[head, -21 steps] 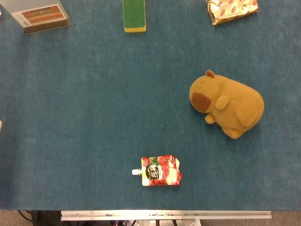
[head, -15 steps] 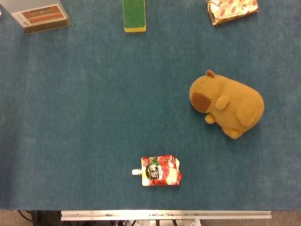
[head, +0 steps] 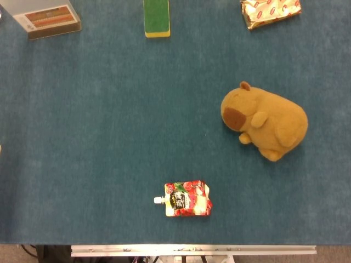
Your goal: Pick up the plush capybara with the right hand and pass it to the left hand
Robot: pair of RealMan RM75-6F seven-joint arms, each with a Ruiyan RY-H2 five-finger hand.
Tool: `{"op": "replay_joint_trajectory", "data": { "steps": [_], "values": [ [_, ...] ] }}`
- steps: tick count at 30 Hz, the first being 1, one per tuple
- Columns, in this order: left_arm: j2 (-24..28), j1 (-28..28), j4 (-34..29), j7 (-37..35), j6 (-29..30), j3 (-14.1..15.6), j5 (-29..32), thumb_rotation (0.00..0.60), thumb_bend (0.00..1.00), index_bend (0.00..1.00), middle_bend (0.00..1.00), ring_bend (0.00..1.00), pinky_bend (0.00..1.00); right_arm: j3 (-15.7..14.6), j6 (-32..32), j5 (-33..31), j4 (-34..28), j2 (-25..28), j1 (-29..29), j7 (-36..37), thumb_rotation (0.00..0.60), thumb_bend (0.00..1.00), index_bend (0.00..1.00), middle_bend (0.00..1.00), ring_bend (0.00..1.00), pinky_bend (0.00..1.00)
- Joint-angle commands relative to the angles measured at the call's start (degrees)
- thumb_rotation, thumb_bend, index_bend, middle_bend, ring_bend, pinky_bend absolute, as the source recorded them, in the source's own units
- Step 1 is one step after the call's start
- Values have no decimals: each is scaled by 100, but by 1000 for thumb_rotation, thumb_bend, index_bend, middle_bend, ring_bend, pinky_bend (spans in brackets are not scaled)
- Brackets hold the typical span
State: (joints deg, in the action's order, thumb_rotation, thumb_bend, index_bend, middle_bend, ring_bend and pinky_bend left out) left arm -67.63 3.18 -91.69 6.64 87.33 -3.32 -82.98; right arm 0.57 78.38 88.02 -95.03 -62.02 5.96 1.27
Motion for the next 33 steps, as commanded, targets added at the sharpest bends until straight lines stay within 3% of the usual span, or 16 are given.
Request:
{"op": "replay_joint_trajectory", "data": {
  "steps": [1,19,33],
  "values": [
    [4,-6,14,-9,-3,11,-9,600,214,412,433,387,433,-143,-187,250,-187,123,136,92,600,0,0,1,58,414],
    [20,-34,58,-107,-33,16,26,600,214,412,433,387,433,-30,-687,830,264,-868,893,-537,600,0,0,0,1,349],
    [54,-106,30,-113,-22,64,43,600,214,413,434,387,433,-160,-1258,609,609,-1281,1223,-574,600,0,0,0,0,349]
  ]
}}
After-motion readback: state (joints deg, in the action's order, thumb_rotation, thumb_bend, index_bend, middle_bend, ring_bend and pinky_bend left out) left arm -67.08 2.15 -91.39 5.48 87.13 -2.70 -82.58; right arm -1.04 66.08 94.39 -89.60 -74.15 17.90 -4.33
